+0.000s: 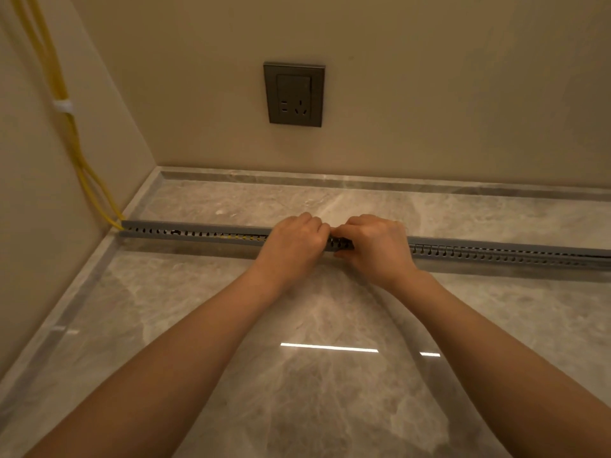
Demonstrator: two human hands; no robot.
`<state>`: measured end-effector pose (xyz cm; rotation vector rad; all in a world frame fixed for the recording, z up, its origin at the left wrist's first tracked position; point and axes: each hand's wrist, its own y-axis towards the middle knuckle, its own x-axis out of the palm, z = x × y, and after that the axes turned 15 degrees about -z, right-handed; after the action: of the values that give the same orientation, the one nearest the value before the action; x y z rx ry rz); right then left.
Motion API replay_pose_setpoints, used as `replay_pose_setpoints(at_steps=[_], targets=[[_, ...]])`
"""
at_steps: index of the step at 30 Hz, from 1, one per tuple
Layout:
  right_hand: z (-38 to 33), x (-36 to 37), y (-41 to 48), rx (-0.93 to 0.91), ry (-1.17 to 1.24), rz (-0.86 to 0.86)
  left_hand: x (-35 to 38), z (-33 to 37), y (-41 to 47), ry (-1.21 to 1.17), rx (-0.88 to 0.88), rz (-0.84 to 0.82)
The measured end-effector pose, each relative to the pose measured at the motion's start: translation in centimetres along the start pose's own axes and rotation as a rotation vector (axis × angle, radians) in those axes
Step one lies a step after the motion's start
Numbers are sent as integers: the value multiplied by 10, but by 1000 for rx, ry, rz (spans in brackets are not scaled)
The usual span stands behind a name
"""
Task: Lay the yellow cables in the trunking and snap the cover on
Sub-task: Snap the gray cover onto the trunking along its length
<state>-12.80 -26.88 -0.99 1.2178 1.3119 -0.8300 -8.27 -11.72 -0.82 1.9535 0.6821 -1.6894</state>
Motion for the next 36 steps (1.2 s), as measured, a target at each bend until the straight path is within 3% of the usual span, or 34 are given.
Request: replay_pose_setpoints(at_steps=[5, 9, 15, 36], targets=[[2, 0, -1, -14, 2, -11, -1, 5, 1, 69, -7, 9], [2, 2, -2, -59, -23, -10, 1, 2, 6, 47, -26, -129], [4, 6, -8, -114, -98, -58, 6, 1, 7, 56, -53, -160], [53, -8, -46, -21, -247, -200, 4, 18, 0, 11, -291, -251]])
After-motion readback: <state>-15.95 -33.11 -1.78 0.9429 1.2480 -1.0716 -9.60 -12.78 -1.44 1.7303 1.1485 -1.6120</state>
